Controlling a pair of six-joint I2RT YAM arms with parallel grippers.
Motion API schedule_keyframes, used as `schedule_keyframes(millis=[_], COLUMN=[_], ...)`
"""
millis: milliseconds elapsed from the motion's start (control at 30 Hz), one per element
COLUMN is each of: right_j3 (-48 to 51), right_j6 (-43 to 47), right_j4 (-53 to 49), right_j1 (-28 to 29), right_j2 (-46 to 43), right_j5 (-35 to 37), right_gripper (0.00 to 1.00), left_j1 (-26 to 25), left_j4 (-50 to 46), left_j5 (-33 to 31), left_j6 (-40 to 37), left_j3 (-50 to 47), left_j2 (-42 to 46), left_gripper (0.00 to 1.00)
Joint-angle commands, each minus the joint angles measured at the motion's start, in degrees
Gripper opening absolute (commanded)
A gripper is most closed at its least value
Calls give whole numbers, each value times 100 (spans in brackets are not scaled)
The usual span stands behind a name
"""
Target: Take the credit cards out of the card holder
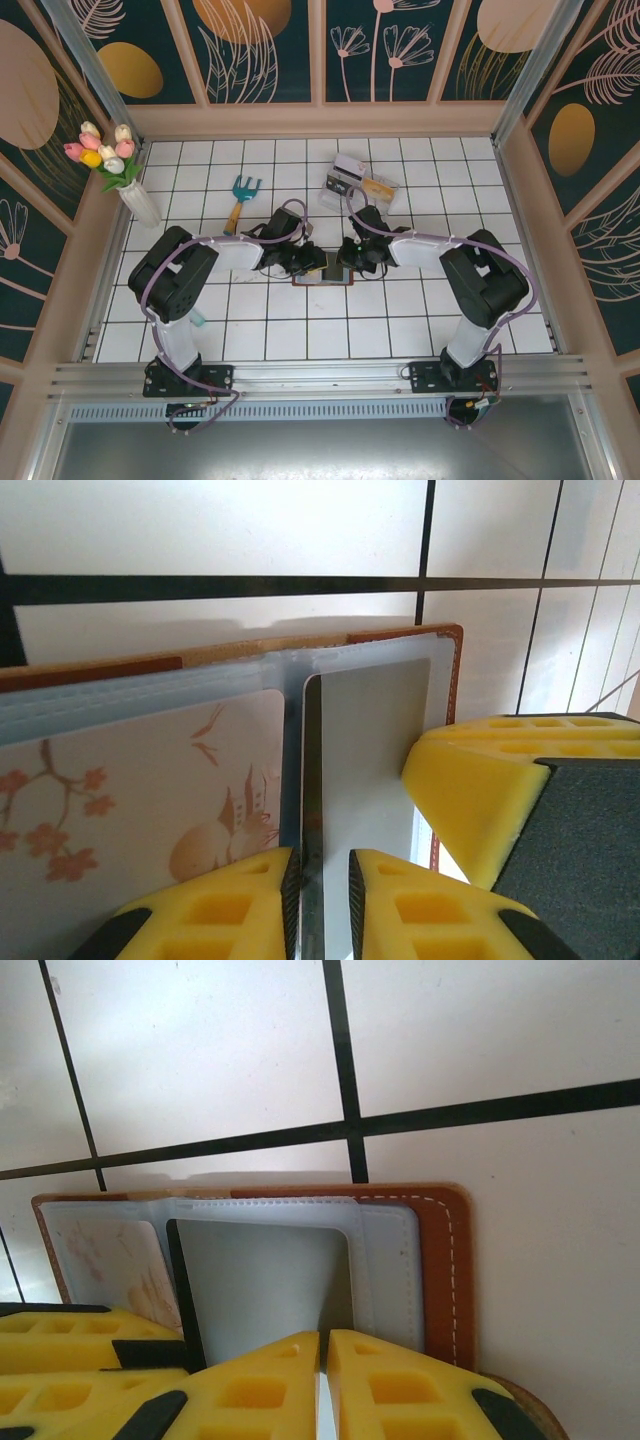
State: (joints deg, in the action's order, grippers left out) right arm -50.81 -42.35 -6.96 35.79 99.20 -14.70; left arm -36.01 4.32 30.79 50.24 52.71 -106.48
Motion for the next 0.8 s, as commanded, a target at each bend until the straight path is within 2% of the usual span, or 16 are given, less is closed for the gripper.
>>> schedule_keyframes(millis=[0,100,267,533,633,767], right_j3=[194,203,221,273,300,336], right_j6=[21,21,10,9,19,18], right_j4=[-260,-257,-212,-188,-188,-188], right_j1=[-11,-20,-29,-62,-73,-114], right_j2=[279,310,320,306,288,271], right_j5=[116,99,46,46,61,81], right_gripper=[14,15,14,14,14,15], left_j1=[-22,-20,-23,174,238,370], left_j4=[-647,-599,212,281,337,276], left_j5=[-183,-88,639,576,589,561], left_j6=[-281,-295,-58,-171,-174,-264], left_j3=[9,-3,-199,-377,-444,-540], left_j2=[-243,-264,-264,-68,20,172], left_gripper=[24,24,19,7,0,0])
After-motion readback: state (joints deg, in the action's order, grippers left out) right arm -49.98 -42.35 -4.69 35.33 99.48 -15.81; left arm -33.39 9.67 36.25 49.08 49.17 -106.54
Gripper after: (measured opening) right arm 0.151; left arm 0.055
